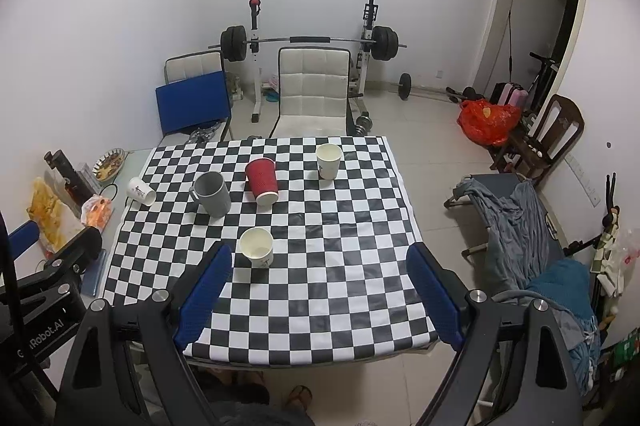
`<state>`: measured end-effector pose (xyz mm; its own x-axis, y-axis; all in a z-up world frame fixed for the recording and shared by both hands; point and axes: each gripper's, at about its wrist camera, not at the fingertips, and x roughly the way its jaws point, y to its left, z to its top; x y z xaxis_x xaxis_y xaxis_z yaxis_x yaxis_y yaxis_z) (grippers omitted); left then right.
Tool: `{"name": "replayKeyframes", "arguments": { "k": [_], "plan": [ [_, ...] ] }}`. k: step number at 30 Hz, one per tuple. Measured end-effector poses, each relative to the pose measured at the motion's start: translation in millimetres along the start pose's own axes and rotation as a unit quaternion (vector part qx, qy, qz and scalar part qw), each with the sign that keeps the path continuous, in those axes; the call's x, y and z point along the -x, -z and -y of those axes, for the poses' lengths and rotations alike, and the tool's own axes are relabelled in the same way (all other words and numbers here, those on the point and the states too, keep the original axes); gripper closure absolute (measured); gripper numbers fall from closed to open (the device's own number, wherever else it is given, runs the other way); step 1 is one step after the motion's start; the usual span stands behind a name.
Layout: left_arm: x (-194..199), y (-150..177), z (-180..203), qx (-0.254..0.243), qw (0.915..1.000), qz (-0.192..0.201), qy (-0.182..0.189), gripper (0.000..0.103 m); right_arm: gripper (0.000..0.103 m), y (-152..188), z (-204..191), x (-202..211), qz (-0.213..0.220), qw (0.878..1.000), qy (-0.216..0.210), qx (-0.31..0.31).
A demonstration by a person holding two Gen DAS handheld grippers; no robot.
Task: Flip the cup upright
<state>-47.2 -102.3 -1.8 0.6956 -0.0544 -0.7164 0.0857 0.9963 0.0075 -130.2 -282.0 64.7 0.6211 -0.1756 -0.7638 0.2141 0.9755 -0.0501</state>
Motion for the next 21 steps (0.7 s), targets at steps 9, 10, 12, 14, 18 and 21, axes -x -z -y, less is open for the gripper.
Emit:
{"name": "replayKeyframes", "arguments": {
  "k": [9, 10, 12, 14, 18, 21],
  "plan": [
    [0.3, 0.6, -0.3, -0.002, 1.0000, 0.000, 0.000, 0.008, 0.012, 0.3, -1.6, 0.6, 0.000, 1.000, -0.001, 0.001],
    [0.1, 0.5, -0.5, -0.002, 1.0000, 0.000, 0.000, 0.008, 0.012, 0.5, -1.1, 0.2, 0.000, 1.000, 0.001, 0.000],
    [0.7, 0.7, -0.4, -0.003, 1.0000, 0.000, 0.000, 0.008, 0.012, 0.7, -1.2, 0.2, 0.000, 1.000, 0.000, 0.000],
    [0.1, 0.6, -0.2, -0.002, 1.0000, 0.000, 0.000, 0.008, 0.012, 0.0, -2.3, 1.5, 0.001, 1.000, 0.000, 0.000],
    [0.3, 0.7, 0.1, -0.001, 1.0000, -0.001, 0.000, 0.008, 0.012, 0.2, -1.9, 1.3, 0.000, 1.000, -0.001, 0.000],
    [1.3, 1.4, 0.0, -0.003, 1.0000, 0.001, 0.000, 0.008, 0.012, 0.1, -1.9, 1.3, 0.001, 1.000, -0.001, 0.000]
  ]
}}
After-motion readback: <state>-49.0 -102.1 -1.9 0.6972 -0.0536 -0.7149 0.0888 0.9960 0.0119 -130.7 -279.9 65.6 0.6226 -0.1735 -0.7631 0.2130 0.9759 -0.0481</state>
